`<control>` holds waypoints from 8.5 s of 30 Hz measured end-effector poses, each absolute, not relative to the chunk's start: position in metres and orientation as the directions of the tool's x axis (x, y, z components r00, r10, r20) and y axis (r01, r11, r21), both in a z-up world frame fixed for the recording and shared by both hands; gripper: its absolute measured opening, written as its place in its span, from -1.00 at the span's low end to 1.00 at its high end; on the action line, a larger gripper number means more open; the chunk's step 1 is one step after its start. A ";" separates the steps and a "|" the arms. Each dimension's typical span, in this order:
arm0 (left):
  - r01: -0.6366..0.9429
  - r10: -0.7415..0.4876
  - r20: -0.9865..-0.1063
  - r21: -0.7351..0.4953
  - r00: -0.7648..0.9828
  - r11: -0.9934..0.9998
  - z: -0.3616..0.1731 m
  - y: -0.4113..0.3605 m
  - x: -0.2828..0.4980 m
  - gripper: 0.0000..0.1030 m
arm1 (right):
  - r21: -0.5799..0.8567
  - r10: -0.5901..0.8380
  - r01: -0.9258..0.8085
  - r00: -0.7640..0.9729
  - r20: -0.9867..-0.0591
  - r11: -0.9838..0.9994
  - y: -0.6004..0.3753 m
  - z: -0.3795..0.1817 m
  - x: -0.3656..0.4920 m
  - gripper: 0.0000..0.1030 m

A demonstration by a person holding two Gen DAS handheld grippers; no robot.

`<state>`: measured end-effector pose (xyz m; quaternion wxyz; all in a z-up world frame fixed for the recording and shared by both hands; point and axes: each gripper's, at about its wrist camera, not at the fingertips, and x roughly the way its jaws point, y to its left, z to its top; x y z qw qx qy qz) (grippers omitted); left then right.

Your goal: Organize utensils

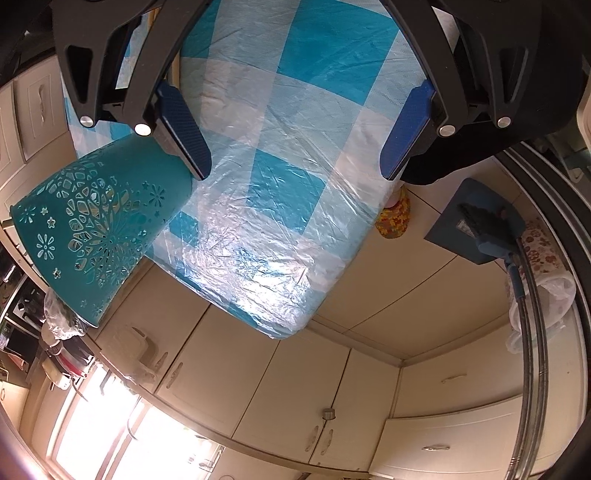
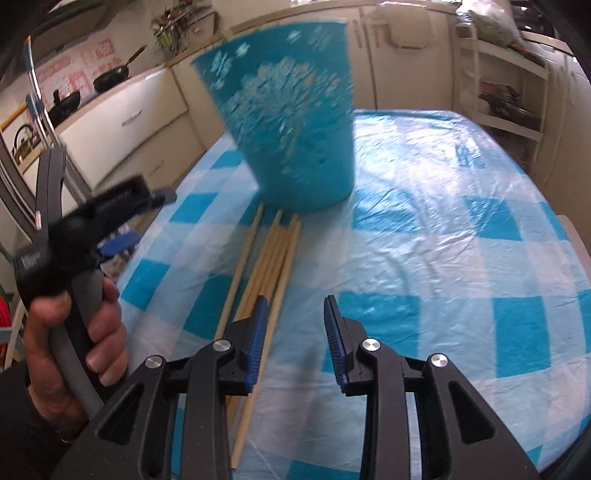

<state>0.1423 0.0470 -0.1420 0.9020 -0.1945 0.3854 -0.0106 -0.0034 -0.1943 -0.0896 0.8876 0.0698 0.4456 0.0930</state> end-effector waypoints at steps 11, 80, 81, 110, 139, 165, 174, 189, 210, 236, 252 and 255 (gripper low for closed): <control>-0.116 -0.182 -0.679 -0.368 0.711 0.923 -0.141 0.047 0.140 0.72 | 0.147 0.187 -0.115 0.596 -0.781 0.982 -0.188 -0.095 -0.005 -0.54; 0.253 -0.331 -0.801 -0.230 0.499 0.940 -0.043 -0.019 0.111 -0.90 | 0.212 0.255 -0.142 0.575 -0.777 0.967 -0.236 -0.098 0.036 -0.86; 0.255 -0.340 -0.783 -0.238 0.521 0.937 -0.030 -0.016 0.109 -0.90 | 0.212 0.256 -0.144 0.576 -0.777 0.967 -0.236 -0.098 0.036 -0.85; 0.187 -0.281 -0.232 -0.358 0.931 0.915 0.073 -0.064 0.229 -0.90 | 0.338 0.344 -0.120 0.564 -0.751 0.934 -0.255 -0.100 0.038 -0.85; 0.136 -0.200 -0.408 -0.181 0.891 0.974 0.023 -0.048 0.191 -0.05 | 0.354 0.360 -0.124 0.559 -0.747 0.927 -0.255 -0.097 0.035 -0.76; 0.069 -0.165 -0.762 -0.157 0.627 0.985 -0.141 -0.010 0.141 0.64 | 0.325 0.309 -0.097 0.643 -0.701 0.941 -0.269 -0.060 -0.003 -0.89; 0.079 -0.157 -0.780 -0.137 0.606 0.987 -0.141 -0.016 0.145 0.65 | 0.372 0.365 -0.176 0.766 -0.530 0.911 -0.271 0.007 -0.012 -0.89; 0.082 -0.158 -0.782 -0.137 0.603 0.987 -0.142 -0.016 0.147 0.65 | 0.350 0.401 -0.308 0.885 -0.235 0.885 -0.264 0.134 0.039 -0.89; 0.065 -0.158 -0.775 -0.150 0.612 0.987 -0.143 -0.013 0.147 0.66 | 0.227 0.220 -0.149 0.918 -0.329 0.962 -0.236 0.054 0.085 -0.73; 0.054 -0.148 -0.770 -0.147 0.621 0.988 -0.141 -0.010 0.145 0.68 | 0.142 0.161 -0.083 0.671 -0.724 0.986 -0.212 -0.077 0.029 -0.32; 0.082 -0.180 -0.773 -0.165 0.608 0.983 -0.144 -0.012 0.148 0.69 | 0.000 0.088 -0.152 0.572 -0.816 0.988 -0.216 -0.099 0.029 -0.86; 0.164 -0.203 -0.790 -0.131 0.578 0.978 -0.144 -0.028 0.147 0.69 | 0.063 0.108 -0.098 0.581 -0.806 0.993 -0.242 -0.100 0.020 -0.87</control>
